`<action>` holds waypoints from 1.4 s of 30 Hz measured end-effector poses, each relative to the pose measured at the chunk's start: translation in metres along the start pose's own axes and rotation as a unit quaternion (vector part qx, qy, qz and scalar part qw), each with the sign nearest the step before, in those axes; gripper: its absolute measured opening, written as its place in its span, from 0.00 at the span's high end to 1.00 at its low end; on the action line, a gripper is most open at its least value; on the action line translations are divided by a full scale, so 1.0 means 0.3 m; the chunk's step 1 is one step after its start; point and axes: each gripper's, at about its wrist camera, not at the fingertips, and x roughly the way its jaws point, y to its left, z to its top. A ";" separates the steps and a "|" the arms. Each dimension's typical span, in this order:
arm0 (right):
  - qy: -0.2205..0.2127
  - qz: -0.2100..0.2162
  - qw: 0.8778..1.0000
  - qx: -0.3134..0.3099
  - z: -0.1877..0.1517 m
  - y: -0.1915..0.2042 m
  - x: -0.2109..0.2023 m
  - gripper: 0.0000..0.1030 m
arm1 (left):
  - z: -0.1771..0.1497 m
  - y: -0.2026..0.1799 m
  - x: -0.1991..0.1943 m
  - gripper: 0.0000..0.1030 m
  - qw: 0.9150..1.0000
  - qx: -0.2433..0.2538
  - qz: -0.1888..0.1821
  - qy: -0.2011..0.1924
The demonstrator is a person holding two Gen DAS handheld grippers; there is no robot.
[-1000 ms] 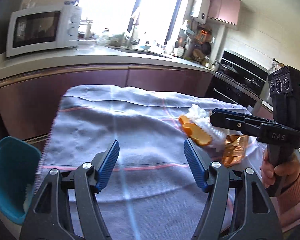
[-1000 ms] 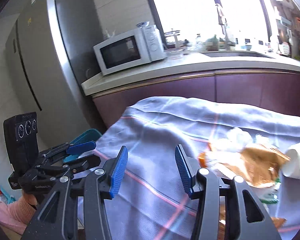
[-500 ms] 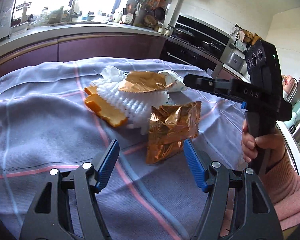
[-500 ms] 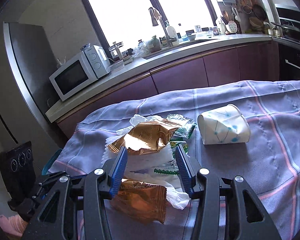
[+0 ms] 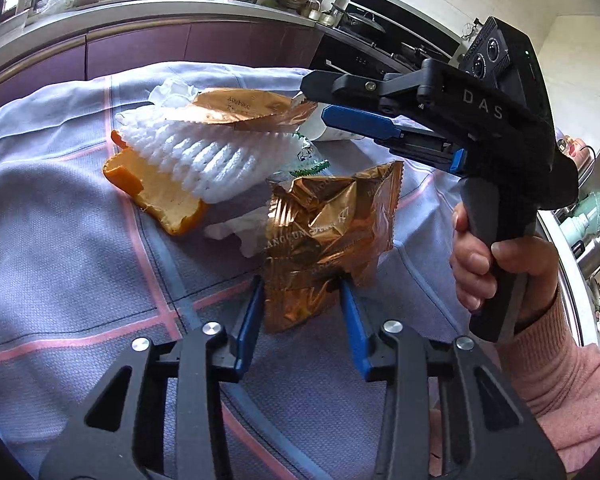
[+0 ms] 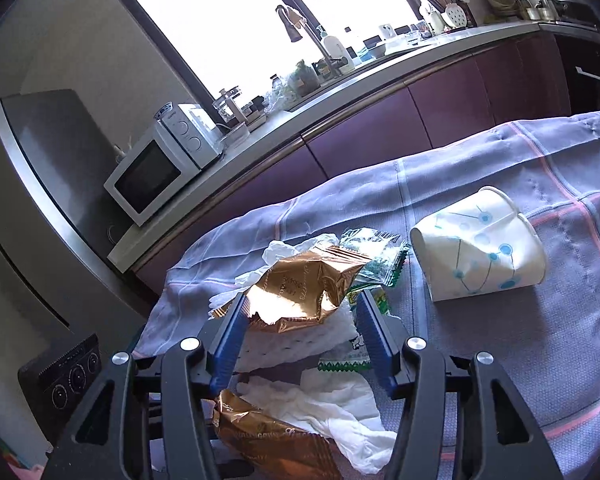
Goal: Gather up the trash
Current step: 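Grasp a gold wrapper with the left gripper while the right gripper grasps another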
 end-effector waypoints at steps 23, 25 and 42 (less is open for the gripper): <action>0.045 0.070 0.993 0.082 -0.026 -0.033 0.051 0.77 | -0.102 0.012 -0.213 0.89 0.998 0.013 0.023 -0.055; 0.046 0.073 0.993 0.087 -0.031 -0.041 0.049 0.87 | -0.115 0.018 -0.247 0.89 0.998 0.011 0.026 -0.061; -0.005 0.091 0.995 0.028 -0.007 0.101 -0.053 0.98 | -0.252 0.192 -0.589 0.89 0.984 -0.049 0.097 -0.141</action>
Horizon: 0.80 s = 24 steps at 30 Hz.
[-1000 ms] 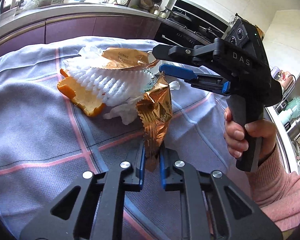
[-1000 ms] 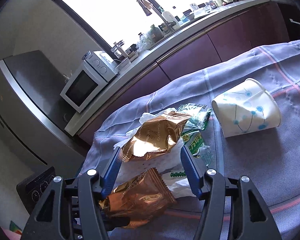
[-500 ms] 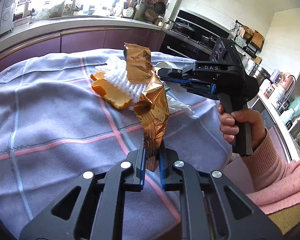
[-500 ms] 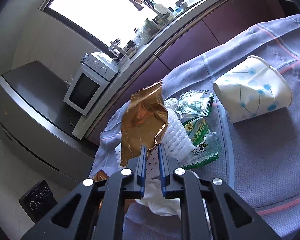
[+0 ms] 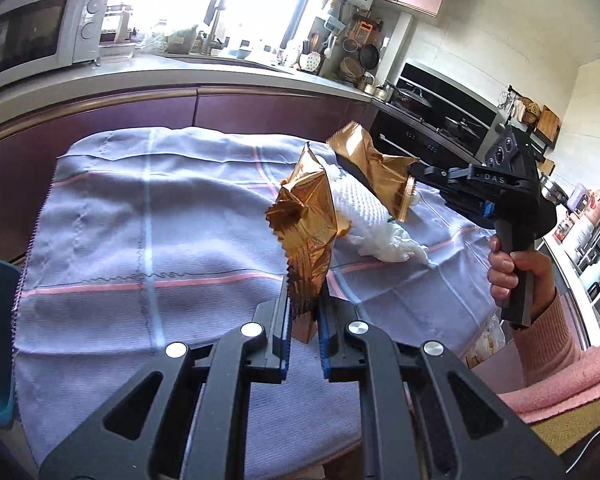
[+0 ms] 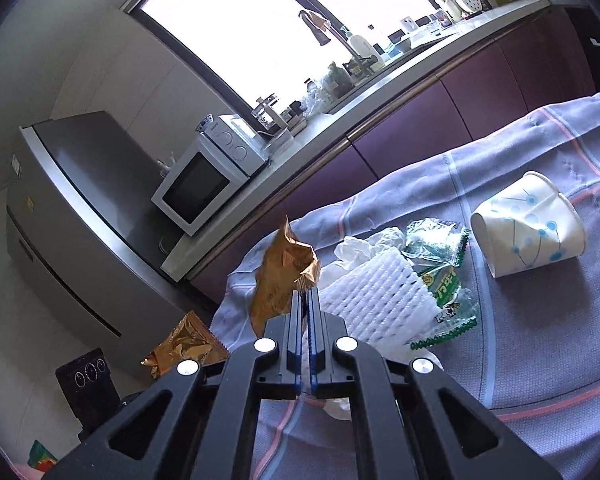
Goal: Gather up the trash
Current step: 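Grasp a gold wrapper with the left gripper while the right gripper grasps another, then carry both gold wrappers to the teal bin and release them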
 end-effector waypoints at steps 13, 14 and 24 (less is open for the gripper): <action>0.089 0.077 0.990 -0.083 -0.088 0.301 0.249 0.98 | -0.024 0.253 -0.271 0.89 0.991 -0.064 0.101 -0.057; 0.101 0.086 0.987 -0.090 -0.100 0.334 0.290 0.98 | -0.028 0.280 -0.295 0.89 0.989 -0.070 0.111 -0.060; 0.195 0.147 0.956 -0.165 -0.223 0.662 0.643 0.98 | -0.102 0.571 -0.500 0.89 0.962 -0.136 0.227 -0.067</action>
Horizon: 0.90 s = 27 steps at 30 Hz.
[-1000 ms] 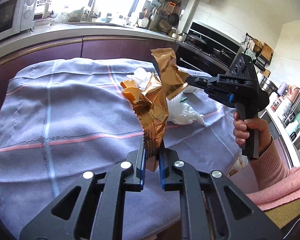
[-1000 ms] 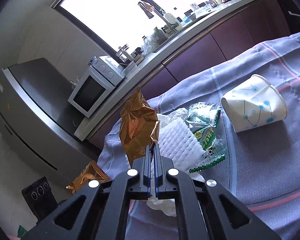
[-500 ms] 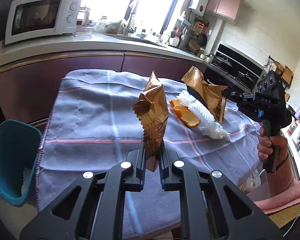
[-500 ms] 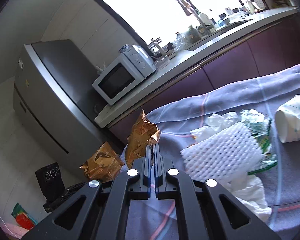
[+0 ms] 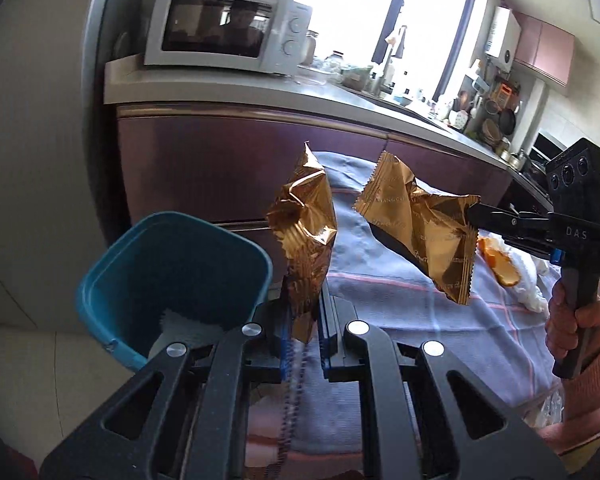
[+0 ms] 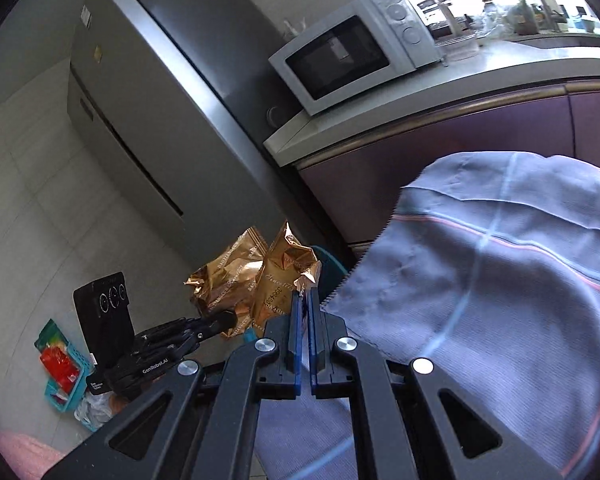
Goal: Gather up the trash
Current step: 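Carry both gold wrappers to the teal bin and release them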
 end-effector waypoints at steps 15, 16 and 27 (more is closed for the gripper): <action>0.081 -0.008 0.996 -0.023 0.058 0.106 0.385 0.98 | -0.014 0.289 0.114 0.89 0.995 -0.061 0.073 0.037; 0.085 -0.013 0.996 -0.021 0.056 0.100 0.402 0.98 | -0.014 0.291 0.126 0.89 0.994 -0.062 0.076 0.040; 0.128 -0.046 0.990 -0.019 0.043 0.077 0.535 0.97 | -0.021 0.320 0.265 0.88 0.992 -0.067 0.082 0.072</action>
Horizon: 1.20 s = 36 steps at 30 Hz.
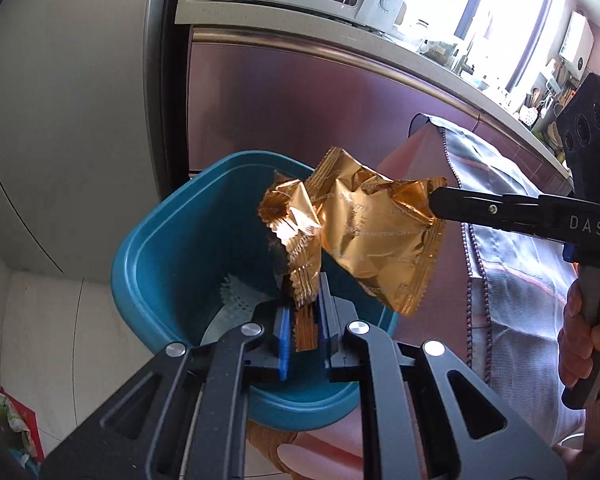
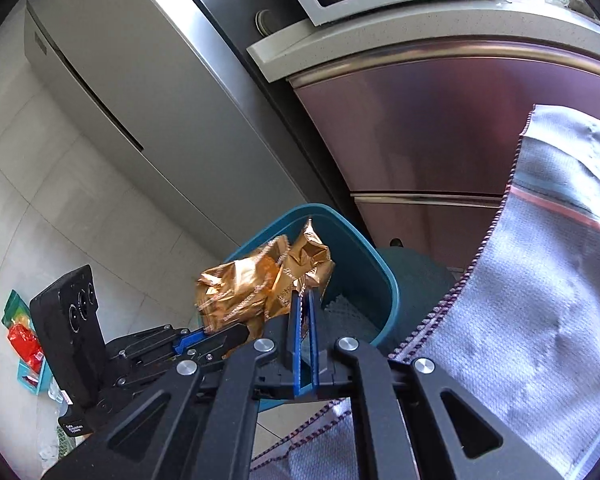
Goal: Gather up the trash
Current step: 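Carry both gold wrappers to the teal bin and release them, then return both tools to the table over the foam net and tissues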
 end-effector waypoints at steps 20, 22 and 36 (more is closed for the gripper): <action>-0.023 -0.007 1.000 -0.011 -0.052 -0.020 -0.102 0.88 | 0.010 -0.127 0.017 0.82 0.999 0.012 -0.042 -0.026; -0.040 -0.005 0.999 -0.022 -0.079 -0.014 -0.177 0.84 | 0.012 -0.178 -0.026 0.79 0.997 0.025 -0.057 -0.044; -0.162 -0.095 0.982 -0.009 -0.374 -0.151 -0.705 0.66 | -0.064 -0.705 -0.125 0.62 0.961 0.154 -0.220 -0.061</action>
